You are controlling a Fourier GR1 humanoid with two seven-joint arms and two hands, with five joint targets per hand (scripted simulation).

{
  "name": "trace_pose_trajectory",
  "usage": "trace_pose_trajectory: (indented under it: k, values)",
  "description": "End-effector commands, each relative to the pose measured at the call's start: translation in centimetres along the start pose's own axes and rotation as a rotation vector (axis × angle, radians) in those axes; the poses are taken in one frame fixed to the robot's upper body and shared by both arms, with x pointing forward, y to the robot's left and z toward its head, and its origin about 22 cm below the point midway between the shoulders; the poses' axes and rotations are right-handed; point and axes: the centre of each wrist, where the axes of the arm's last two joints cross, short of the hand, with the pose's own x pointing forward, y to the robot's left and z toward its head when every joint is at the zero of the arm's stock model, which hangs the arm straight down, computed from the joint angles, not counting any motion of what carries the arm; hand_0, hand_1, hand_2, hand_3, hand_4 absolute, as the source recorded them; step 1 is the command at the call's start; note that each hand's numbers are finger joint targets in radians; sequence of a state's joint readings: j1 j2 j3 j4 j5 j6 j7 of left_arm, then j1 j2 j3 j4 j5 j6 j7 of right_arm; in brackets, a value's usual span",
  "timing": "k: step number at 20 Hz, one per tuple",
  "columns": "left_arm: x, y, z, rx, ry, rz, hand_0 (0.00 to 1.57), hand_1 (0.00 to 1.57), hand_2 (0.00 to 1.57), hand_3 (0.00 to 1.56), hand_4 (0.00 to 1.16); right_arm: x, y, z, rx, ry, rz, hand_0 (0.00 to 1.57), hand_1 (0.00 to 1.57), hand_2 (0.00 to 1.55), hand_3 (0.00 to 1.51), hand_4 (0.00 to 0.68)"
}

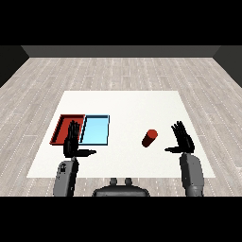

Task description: Pick the red can and put it in the red box

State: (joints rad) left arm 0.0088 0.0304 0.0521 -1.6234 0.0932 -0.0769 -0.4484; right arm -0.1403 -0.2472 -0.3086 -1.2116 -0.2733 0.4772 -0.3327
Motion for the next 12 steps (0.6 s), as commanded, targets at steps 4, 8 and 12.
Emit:
trace_pose_trajectory:
  k: [4, 8, 12]
  values:
    - [0.7, 2.4, -0.6, 0.019, -0.005, -0.02, 0.0, 0.0, 0.0, 0.0, 0.0, -2.8, 0.5, 0.3, -0.012, 0.045, -0.053, 0.0, 0.0, 0.0, 0.0, 0.0]
    - [0.5, -0.1, -0.4, 0.005, -0.005, -0.004, 0.0, 0.0, 0.0, 0.0, 0.0, -2.0, 2.7, 0.3, 0.008, 0.035, -0.057, 0.0, 0.0, 0.0, 0.0, 0.0]
    - [-0.7, -0.5, 1.6, 0.001, 0.007, 0.011, 0.0, 0.0, 0.0, 0.0, 0.0, -2.9, 5.6, 0.7, -0.005, 0.054, -0.087, 0.0, 0.0, 0.0, 0.0, 0.0]
